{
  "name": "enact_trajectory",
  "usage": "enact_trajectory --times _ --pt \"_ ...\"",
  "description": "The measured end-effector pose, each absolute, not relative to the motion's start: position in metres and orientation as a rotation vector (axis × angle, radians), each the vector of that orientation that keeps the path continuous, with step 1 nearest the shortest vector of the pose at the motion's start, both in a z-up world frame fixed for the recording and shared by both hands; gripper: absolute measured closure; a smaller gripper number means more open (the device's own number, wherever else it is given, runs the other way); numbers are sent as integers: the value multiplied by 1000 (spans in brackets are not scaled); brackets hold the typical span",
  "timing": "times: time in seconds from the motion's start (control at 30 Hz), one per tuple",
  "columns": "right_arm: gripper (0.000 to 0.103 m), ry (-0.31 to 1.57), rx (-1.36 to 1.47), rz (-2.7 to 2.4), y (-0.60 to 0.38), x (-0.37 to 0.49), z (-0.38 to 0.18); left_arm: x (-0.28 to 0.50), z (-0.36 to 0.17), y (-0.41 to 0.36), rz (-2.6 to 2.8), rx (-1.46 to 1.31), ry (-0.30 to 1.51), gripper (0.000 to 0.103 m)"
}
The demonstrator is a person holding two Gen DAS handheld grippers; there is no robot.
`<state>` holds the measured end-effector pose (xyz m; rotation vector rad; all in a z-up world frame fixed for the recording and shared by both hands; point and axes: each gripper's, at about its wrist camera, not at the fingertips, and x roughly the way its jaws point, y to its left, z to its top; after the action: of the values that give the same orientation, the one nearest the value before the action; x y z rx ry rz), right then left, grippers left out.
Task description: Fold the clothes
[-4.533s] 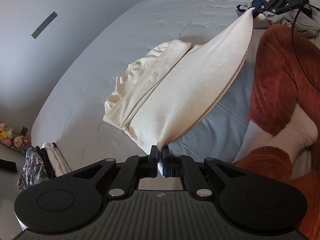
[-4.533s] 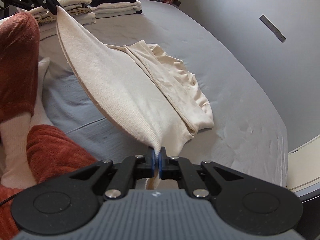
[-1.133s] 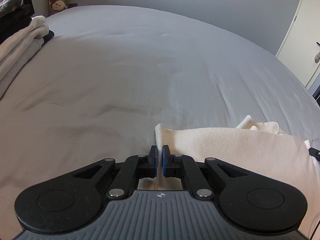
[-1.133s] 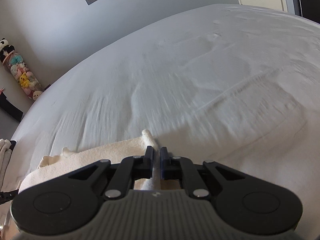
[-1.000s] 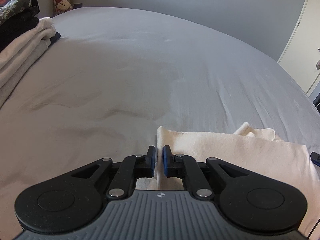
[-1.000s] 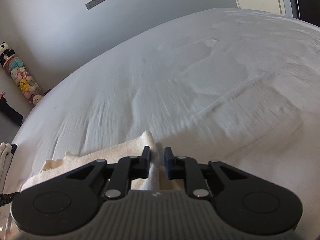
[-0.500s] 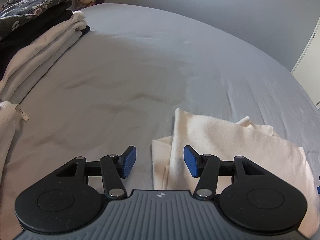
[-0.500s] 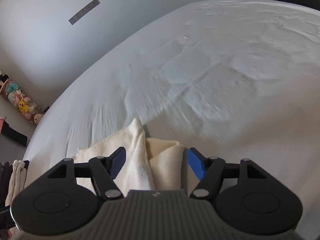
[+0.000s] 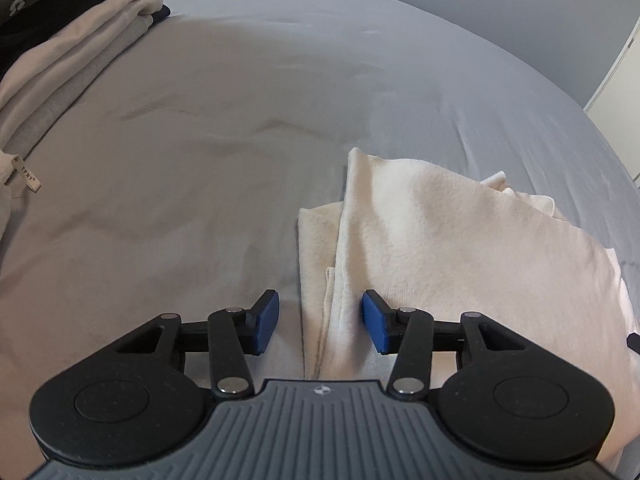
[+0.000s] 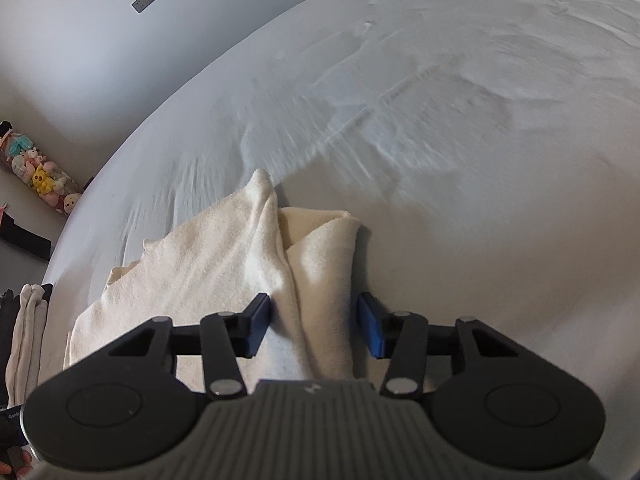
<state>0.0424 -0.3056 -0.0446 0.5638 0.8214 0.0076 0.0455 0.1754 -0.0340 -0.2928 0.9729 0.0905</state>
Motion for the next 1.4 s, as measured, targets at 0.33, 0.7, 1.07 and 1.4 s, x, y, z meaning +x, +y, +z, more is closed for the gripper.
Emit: enact_trajectory --times 0.33,0.7,1.07,1.4 --pt "83 798 564 20 -306 38 -40 42 -20 175 129 -256 952 48" --pt "86 720 668 64 -292 23 12 15 36 197 113 -403 778 48" --pt "87 692 602 107 -205 35 93 21 38 217 38 -483 746 48" --pt "87 695 391 158 -89 45 115 23 30 254 60 -626 804 48"
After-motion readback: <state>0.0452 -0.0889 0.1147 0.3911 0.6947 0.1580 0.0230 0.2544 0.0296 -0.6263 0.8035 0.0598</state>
